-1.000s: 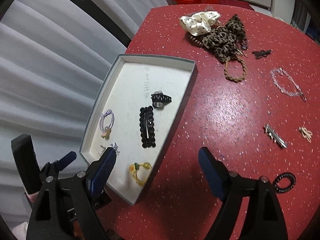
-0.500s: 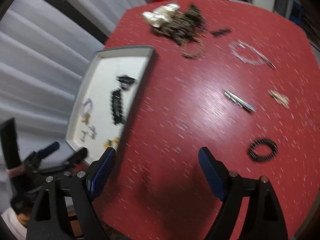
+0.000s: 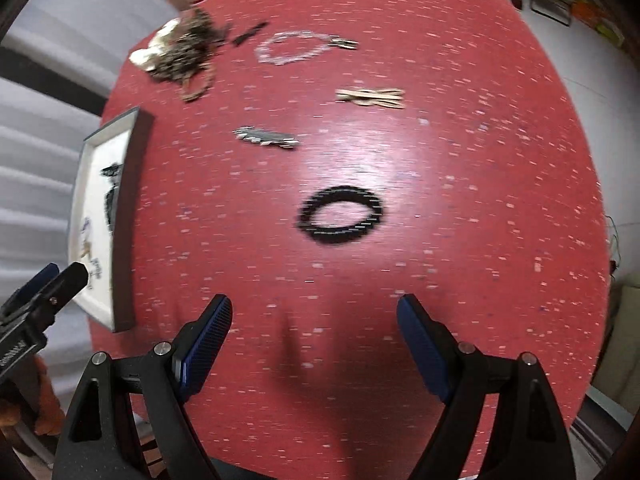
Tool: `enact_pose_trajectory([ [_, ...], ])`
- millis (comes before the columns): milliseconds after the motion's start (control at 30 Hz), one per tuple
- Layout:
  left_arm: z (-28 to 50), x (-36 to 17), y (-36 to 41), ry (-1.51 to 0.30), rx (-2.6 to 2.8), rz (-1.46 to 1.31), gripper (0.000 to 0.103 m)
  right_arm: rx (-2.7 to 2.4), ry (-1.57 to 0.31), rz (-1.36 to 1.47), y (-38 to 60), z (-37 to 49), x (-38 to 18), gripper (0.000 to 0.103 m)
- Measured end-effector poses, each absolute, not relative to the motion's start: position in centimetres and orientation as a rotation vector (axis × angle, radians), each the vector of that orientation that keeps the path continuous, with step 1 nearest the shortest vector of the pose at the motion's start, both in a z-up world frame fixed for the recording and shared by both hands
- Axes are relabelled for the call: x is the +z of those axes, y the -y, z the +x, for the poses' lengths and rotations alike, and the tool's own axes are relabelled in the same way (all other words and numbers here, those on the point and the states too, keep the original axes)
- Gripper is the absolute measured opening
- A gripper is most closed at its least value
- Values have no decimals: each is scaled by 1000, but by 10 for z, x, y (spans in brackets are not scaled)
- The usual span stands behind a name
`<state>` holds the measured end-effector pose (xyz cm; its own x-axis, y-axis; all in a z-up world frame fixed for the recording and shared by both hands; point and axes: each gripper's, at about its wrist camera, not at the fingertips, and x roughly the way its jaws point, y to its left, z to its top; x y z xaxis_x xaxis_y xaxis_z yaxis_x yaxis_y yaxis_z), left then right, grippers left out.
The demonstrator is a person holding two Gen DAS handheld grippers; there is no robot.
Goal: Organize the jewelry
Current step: 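Withdraw both tools from the tray back over the table, then grasp the silver spiked barrette with the left tool while the right tool grasps the black coil hair tie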
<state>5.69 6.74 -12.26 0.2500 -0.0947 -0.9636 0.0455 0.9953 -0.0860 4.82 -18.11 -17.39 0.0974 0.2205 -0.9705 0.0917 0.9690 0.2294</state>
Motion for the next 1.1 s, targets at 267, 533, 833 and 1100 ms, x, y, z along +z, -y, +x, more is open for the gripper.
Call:
enact_pose_trajectory([
  [267,81,-141,-29,-1367,-96,-147,103,96,-1463,205,205,56,-178,87],
  [533,112,-166,0,-1406,-74,-217,103,212,-1412,-12,200,65,-186,87],
  [833,144,-193,35,-1419,-61,-260,103,317,-1378,-109,201,65,-201,87],
  [1100,162,-212,60,-1412,-42,-205,93,343,-1375,-108,209,69,-212,87],
])
